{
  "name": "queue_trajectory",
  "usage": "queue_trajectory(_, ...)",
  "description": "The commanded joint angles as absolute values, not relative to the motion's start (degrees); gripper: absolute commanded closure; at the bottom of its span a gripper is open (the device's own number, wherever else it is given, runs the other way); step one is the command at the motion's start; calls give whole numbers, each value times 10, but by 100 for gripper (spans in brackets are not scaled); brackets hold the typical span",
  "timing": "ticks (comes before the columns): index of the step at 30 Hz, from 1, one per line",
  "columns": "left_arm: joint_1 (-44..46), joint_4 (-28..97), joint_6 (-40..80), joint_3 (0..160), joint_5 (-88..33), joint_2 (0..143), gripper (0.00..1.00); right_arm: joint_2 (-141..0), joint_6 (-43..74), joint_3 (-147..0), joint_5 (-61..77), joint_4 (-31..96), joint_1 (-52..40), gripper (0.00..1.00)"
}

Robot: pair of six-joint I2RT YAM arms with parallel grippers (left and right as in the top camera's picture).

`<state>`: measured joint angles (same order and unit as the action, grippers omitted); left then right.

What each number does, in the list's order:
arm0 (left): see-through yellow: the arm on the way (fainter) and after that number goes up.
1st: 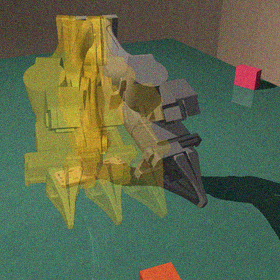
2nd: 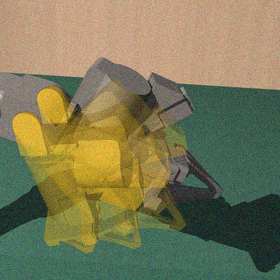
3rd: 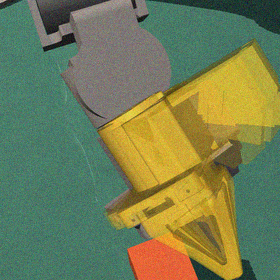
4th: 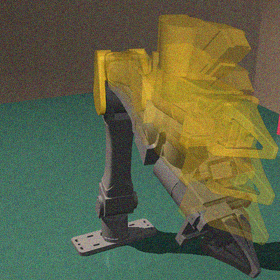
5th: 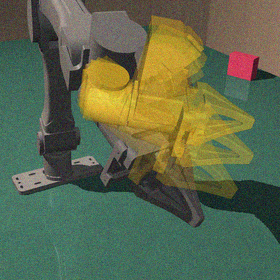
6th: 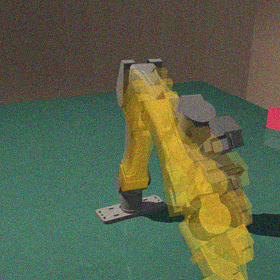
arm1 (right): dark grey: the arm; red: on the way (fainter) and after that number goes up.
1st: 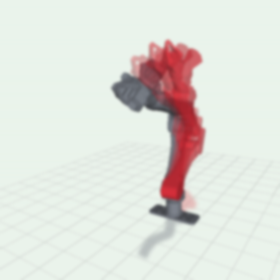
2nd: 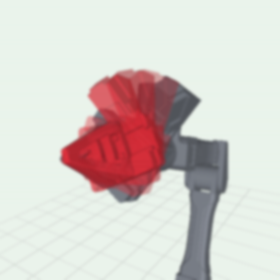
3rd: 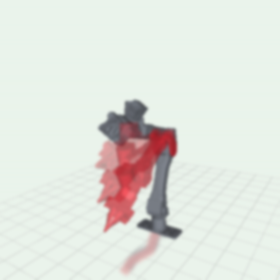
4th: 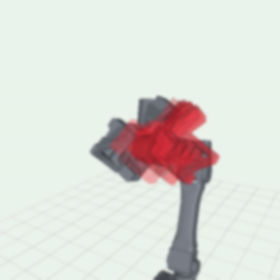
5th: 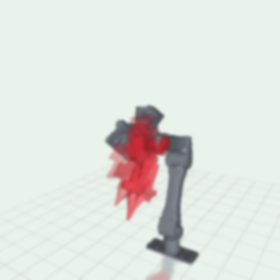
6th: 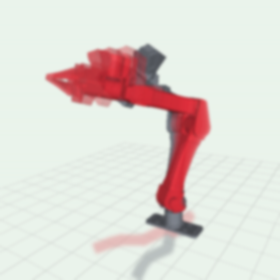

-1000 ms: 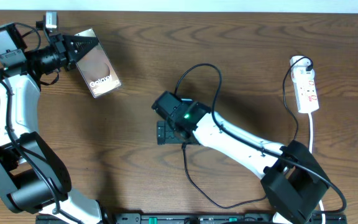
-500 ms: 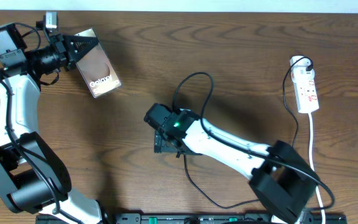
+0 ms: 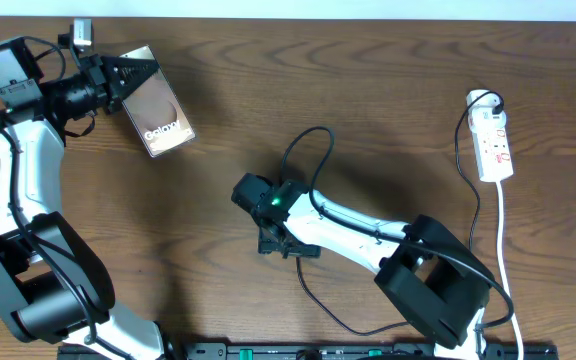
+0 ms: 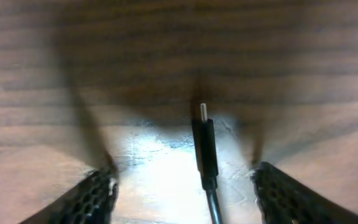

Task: Plug charger to phone and switch on socket
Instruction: 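Move the open right gripper down over the black cable plug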

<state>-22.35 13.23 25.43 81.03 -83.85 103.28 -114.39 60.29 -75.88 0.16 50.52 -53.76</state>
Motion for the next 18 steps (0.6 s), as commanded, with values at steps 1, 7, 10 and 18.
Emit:
queue_trajectory(1,-226,132,251,812,-854,1019,93,-1145,609,-755,-6,503,-539,32)
queue_trajectory(7,-226,132,251,812,-854,1019,93,-1145,609,-755,-25,501,-532,33)
queue_trajectory(10,-226,132,251,812,-854,1019,93,-1145,611,-755,-35,499,-525,34)
queue_trajectory(18,-226,132,251,812,-854,1019,92,-1152,611,-755,-35,499,-522,38)
